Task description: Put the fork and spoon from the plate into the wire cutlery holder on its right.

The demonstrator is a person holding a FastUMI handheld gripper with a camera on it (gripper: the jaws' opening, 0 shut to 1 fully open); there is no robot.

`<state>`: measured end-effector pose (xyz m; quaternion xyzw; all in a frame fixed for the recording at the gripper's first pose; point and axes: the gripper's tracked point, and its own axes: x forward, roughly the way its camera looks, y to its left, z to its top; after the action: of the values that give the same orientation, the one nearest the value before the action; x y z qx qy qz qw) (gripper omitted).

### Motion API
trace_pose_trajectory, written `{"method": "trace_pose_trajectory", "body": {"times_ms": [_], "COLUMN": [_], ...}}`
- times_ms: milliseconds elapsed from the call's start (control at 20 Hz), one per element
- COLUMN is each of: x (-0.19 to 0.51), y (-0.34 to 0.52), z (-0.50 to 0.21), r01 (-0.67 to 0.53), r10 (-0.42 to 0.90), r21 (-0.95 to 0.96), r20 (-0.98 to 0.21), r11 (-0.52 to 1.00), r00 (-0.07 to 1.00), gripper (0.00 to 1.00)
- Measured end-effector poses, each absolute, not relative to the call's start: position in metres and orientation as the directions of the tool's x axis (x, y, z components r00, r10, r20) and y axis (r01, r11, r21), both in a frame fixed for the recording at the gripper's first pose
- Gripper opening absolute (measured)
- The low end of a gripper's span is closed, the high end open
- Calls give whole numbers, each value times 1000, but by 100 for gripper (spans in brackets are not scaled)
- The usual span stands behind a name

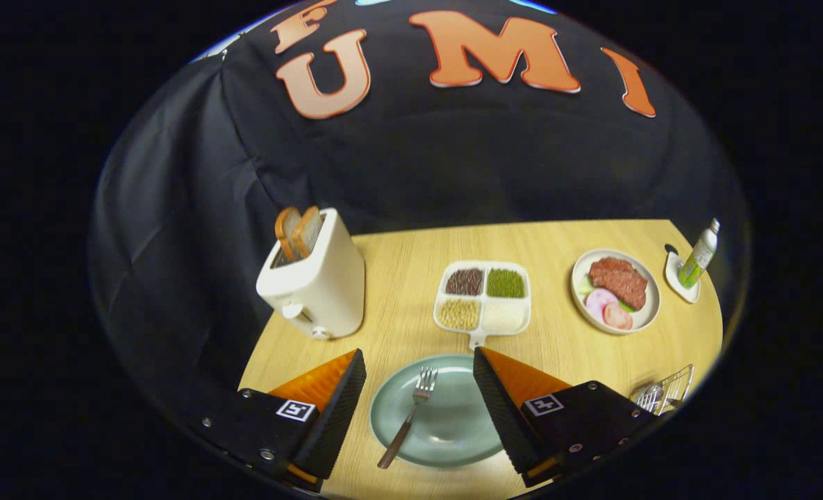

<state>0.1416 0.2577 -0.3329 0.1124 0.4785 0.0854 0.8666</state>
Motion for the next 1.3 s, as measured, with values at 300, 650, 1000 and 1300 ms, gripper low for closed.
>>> {"method": "trace_pose_trajectory", "body": {"times_ms": [300,650,1000,1300], "x": [116,91,75,77], "y": [273,278,288,285], "z": [-387,-438,-455,-454], "r01": [-59,-34,-1,30], "r10": [218,157,142,189], "r21": [210,153,142,193], "r20": [-914,-977,-988,-977], "r11": [976,988,990,981], "r00": [341,144,61,94], "gripper": [93,70,17,3]}}
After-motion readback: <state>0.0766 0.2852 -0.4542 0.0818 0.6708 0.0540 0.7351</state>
